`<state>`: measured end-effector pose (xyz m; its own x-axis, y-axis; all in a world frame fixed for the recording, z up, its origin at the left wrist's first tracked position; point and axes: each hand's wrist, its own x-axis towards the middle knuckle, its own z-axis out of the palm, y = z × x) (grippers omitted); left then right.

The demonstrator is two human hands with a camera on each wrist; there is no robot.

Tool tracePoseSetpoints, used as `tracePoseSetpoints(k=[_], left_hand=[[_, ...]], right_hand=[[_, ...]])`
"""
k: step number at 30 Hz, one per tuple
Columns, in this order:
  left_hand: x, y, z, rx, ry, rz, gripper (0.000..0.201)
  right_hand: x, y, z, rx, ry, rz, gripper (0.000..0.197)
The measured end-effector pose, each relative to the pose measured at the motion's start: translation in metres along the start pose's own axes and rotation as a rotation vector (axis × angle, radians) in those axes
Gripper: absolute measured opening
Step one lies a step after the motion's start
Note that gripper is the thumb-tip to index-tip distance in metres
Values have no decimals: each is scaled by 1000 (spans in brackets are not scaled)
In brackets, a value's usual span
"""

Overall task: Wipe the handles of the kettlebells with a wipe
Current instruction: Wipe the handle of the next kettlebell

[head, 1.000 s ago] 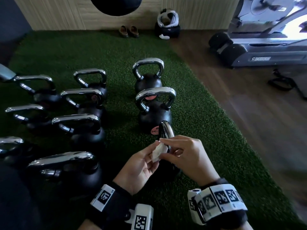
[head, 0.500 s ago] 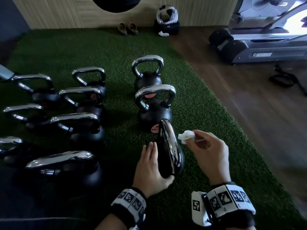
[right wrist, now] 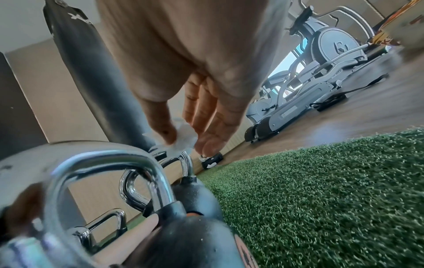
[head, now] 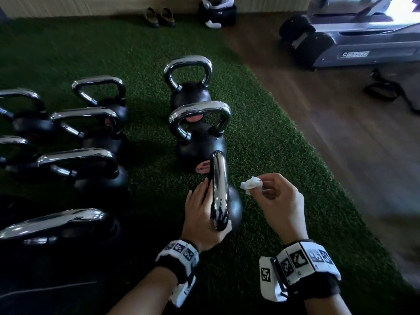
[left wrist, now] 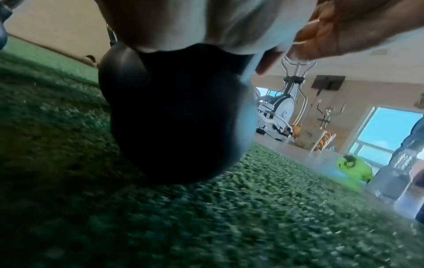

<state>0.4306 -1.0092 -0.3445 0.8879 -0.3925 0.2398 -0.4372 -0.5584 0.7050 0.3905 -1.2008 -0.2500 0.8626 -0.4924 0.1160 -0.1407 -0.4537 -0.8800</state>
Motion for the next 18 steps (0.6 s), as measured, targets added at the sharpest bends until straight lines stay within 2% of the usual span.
tracePoseSetpoints(k=[1, 3, 6, 9, 14, 18], left_hand=[[3, -6, -11, -103, -27, 49, 104], [10, -15, -36, -258, -138, 65, 109], [18, -17, -54, -201, -283, 106, 121], [20, -14, -56, -128, -276, 203, 130], [22, -18, -52, -132, -257, 216, 123], [19, -22, -48, -156, -244, 148, 117]], right_hand=[[1, 1, 4, 7, -8, 12, 17], [5, 5, 14, -4, -25, 33, 15], [16, 10, 38, -72, -28, 51, 16], [30, 11, 62, -109, -68, 71, 20], [39, 10, 83, -143, -94, 57, 21], [43, 4, 79, -87, -26, -13, 27]])
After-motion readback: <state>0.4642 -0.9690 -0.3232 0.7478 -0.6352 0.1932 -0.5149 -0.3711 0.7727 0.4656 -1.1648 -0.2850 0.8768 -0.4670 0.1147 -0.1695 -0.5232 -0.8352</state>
